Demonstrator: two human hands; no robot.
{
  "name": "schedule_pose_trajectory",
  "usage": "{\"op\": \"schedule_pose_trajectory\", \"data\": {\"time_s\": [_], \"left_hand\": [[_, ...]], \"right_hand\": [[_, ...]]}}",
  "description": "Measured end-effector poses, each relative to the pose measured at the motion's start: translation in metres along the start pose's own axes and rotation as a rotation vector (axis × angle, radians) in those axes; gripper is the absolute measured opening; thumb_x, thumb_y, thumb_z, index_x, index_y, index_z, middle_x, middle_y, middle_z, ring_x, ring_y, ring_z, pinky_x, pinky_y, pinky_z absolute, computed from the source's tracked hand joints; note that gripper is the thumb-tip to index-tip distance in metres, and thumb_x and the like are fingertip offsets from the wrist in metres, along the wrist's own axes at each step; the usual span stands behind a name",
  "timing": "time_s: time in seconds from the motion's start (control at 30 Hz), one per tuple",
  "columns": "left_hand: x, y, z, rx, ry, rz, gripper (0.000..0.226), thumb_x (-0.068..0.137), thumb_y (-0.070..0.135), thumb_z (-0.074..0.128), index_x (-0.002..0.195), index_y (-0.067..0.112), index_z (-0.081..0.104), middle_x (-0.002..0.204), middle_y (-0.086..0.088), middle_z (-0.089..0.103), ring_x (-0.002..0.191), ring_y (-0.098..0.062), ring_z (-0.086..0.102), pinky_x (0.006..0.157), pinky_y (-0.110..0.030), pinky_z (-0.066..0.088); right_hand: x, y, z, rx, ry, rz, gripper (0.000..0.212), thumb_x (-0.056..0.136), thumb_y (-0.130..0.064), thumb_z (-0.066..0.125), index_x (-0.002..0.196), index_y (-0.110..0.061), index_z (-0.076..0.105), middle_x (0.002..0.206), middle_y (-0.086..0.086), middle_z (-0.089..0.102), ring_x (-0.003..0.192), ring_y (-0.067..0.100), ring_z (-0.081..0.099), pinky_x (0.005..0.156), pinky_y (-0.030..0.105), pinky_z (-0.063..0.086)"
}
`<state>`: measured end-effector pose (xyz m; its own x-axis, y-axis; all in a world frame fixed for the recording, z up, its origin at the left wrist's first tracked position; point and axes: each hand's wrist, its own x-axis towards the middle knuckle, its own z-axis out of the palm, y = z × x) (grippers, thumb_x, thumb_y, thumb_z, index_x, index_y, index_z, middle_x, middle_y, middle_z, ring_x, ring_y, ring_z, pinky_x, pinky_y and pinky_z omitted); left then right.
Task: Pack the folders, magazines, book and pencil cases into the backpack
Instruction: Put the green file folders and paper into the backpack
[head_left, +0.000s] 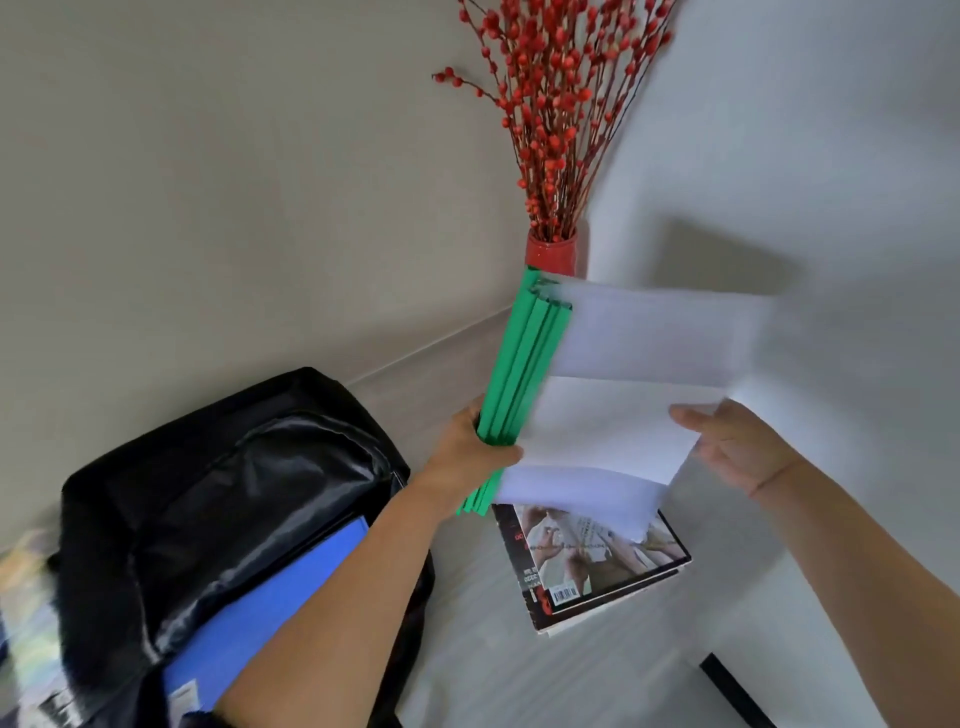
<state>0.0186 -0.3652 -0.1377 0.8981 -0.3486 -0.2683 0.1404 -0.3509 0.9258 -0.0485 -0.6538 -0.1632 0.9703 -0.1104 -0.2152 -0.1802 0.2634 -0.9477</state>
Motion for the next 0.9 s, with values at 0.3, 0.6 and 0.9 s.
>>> {"op": "schedule_pose_trajectory", "data": {"time_s": [0.3, 0.6, 0.9], "left_hand": [[-0.008, -0.037, -0.001, -0.155, 0.149, -0.175, 0.062, 0.069, 0.007, 0.083, 0.122, 0.011, 0.052, 0.108, -0.002, 0.066, 0.097, -0.019, 0.063, 0.083, -0.030, 0.051], [-0.029, -0.038, -0.001, -0.111, 0.165, -0.161, 0.049, 0.080, 0.030, 0.074, 0.121, 0.015, 0.052, 0.096, 0.005, 0.063, 0.084, -0.011, 0.060, 0.071, -0.021, 0.047], [-0.123, -0.081, -0.082, -0.206, 0.097, -0.321, 0.042, 0.079, 0.029, 0.074, 0.116, 0.020, 0.057, 0.107, 0.001, 0.068, 0.100, -0.014, 0.064, 0.090, -0.030, 0.050]], "right_hand": [[-0.012, 0.021, 0.029, -0.165, -0.024, 0.033, 0.060, 0.060, -0.029, 0.085, 0.111, -0.007, 0.064, 0.102, 0.001, 0.075, 0.096, 0.016, 0.070, 0.085, 0.028, 0.054], [-0.023, 0.019, 0.049, -0.490, 0.199, -0.035, 0.033, 0.091, -0.024, 0.057, 0.092, 0.008, 0.064, 0.085, 0.031, 0.064, 0.081, 0.041, 0.060, 0.082, 0.042, 0.046], [-0.045, 0.044, 0.134, -0.152, -0.159, 0.187, 0.015, 0.074, -0.009, 0.067, 0.088, -0.007, 0.064, 0.058, 0.000, 0.070, 0.047, 0.007, 0.064, 0.043, 0.017, 0.049]]}}
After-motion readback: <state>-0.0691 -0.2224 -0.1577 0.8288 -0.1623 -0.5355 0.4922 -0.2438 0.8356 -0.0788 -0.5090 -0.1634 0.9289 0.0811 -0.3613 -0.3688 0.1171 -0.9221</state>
